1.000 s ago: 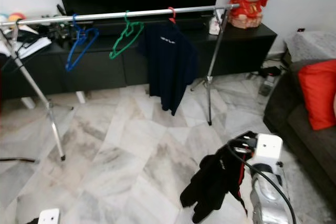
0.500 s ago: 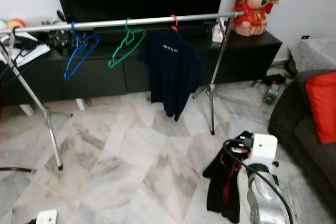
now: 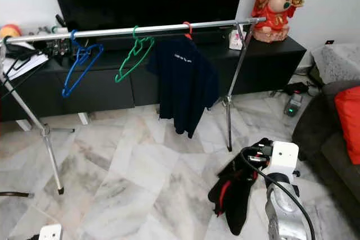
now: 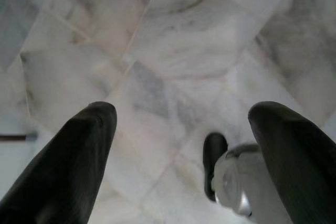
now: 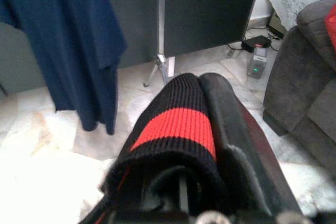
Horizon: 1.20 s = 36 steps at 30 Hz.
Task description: Hang hanger
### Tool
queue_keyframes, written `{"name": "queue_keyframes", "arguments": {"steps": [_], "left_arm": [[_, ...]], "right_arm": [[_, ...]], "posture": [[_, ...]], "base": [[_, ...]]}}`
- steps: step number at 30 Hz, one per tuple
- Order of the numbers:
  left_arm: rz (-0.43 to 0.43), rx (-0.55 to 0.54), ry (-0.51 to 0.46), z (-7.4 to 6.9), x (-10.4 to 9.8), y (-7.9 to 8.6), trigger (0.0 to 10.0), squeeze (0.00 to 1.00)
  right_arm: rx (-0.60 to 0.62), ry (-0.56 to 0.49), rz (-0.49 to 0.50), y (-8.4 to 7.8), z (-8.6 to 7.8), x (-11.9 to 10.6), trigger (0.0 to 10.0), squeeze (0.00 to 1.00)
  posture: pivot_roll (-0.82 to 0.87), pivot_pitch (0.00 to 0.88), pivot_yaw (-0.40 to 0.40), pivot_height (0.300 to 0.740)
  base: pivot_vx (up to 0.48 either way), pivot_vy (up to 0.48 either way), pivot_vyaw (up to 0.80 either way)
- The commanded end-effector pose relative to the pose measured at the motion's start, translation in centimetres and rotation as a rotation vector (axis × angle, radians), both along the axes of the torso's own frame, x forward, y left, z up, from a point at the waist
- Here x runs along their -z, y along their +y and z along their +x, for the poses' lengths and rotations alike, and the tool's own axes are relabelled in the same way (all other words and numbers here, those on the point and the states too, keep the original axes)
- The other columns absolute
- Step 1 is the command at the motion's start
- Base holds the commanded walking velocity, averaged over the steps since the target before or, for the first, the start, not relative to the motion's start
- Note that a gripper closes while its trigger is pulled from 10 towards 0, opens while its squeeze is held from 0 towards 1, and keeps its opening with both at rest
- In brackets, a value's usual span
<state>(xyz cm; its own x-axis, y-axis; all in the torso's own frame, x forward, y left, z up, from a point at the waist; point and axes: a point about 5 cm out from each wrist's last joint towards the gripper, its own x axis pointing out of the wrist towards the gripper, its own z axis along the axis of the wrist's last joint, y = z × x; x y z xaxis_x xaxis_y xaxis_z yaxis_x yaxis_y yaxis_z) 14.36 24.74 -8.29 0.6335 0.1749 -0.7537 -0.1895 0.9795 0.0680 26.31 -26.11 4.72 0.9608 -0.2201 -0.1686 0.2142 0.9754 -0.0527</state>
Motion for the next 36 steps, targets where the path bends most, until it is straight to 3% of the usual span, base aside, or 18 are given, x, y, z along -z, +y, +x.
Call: {"name": "queue_keyframes", "arguments": {"steps": [1, 36], "left_arm": [[-0.008, 0.002, 0.012, -0.18, 0.15, -0.18, 10.0, 0.0], [-0.01, 0.001, 0.007, 0.02, 0.08, -0.16, 10.0, 0.0]], "right_arm": [[0.01, -0.032, -0.015, -0.43, 0.25, -0.76, 10.0, 0.0], [0.005, -0.042, -0.003, -0.18, 0.61, -0.84, 10.0, 0.0]], "posture": [[-0.03, 0.0, -0.025, 0.716], [-0.02, 0.0, -0.03, 0.716]], "base": [[0.274, 0.0, 0.0], [0.273, 0.0, 0.0]]}}
